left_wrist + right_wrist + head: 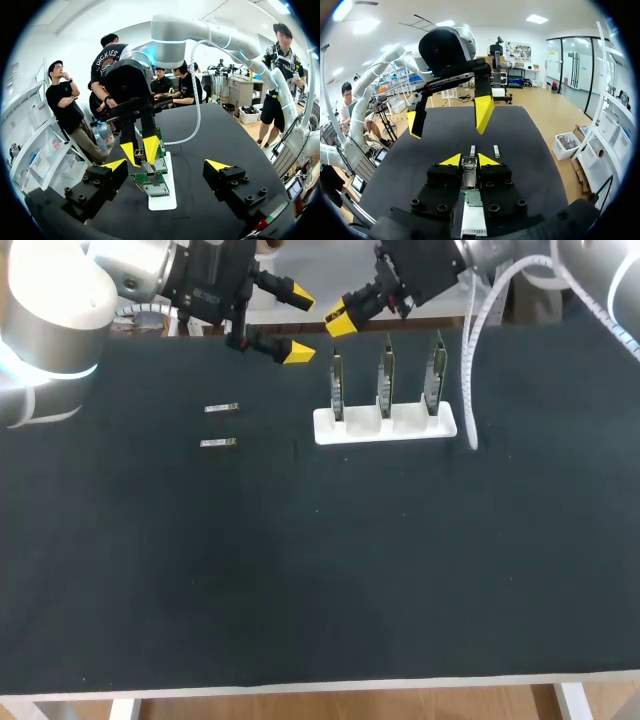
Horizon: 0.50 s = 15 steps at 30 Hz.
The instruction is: Pick up the optical module with the left hand, and insert it into the network port with the right hand.
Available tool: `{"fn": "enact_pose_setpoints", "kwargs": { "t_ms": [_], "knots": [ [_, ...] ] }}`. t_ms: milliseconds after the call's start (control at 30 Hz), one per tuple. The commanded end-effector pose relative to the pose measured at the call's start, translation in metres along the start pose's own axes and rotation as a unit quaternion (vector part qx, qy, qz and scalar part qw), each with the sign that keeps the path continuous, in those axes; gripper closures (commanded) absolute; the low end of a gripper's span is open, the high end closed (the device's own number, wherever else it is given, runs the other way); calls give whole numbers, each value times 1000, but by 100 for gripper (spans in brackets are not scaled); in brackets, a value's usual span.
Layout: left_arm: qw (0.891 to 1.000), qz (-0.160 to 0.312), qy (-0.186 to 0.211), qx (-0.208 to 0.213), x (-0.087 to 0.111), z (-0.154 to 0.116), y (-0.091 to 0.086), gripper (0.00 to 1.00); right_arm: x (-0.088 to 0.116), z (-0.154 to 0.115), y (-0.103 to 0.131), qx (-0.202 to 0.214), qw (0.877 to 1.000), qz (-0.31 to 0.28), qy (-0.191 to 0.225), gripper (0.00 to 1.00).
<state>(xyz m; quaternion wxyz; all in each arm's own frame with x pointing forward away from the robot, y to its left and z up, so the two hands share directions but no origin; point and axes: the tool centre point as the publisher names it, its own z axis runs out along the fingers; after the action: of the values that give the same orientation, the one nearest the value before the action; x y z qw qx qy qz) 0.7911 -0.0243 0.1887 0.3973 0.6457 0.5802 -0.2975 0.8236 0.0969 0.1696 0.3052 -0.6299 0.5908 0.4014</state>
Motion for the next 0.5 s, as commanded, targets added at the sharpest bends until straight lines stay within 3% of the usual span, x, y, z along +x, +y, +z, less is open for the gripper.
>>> {"fn": "enact_pose_setpoints", "kwargs": {
  "t_ms": [33, 500],
  "knots": [
    [1000, 0, 2, 1, -1, 0, 1, 0, -1, -2, -6, -14, 1000, 0, 1, 100],
    [1000, 0, 2, 1, -1, 0, 1, 0, 3, 7, -9, -23, 1000, 6, 0, 100]
  ]
}}
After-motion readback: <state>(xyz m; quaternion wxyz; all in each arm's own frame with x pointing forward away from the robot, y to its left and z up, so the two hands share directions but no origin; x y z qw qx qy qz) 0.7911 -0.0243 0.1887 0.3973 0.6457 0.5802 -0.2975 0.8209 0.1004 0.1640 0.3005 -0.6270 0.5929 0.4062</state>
